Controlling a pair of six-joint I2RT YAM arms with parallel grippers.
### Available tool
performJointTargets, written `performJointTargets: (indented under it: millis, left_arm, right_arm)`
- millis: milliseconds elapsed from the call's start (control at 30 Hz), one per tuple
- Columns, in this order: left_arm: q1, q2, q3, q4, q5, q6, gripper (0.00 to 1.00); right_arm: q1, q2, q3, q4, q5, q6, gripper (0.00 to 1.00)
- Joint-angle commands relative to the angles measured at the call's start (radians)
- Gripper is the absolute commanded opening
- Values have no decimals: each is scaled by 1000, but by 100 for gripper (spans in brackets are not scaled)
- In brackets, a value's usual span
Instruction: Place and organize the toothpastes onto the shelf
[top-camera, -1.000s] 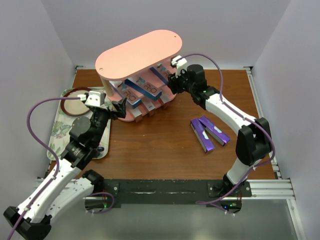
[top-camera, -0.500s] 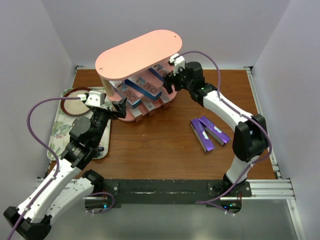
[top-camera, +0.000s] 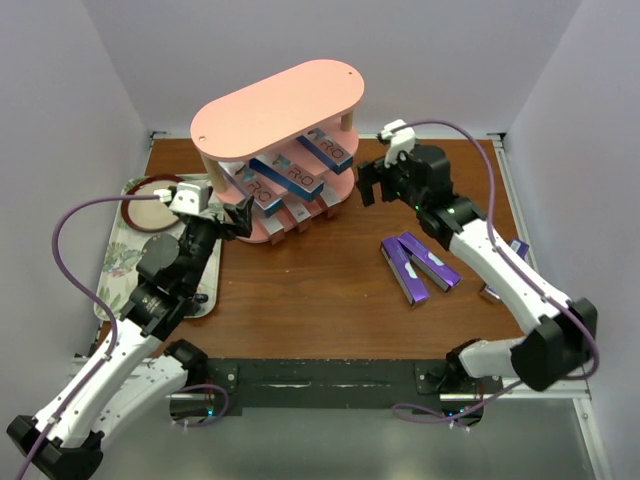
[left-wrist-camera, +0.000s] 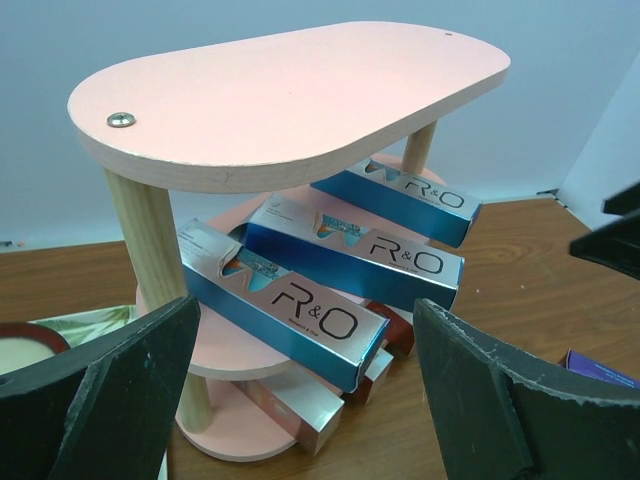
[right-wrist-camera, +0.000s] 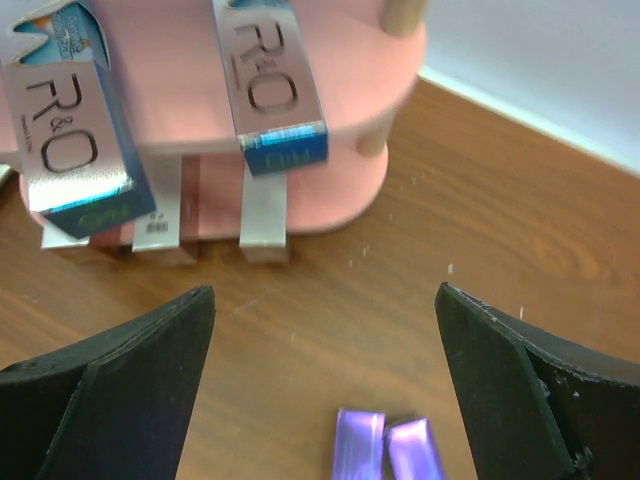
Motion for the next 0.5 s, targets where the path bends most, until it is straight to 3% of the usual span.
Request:
performJointTargets:
  millis: [0, 300, 467]
  left_arm:
    - [5, -12, -1, 34, 26, -14, 93]
    - [7, 0, 7, 24, 55, -25, 93]
    - [8, 1, 9, 22, 60, -26, 93]
  right_arm:
    - [-3, -142, -129, -117, 93, 154, 97]
    - [-13, -340, -346, -350, 179, 278, 99]
    - [-26, -382, -450, -377, 147, 385, 99]
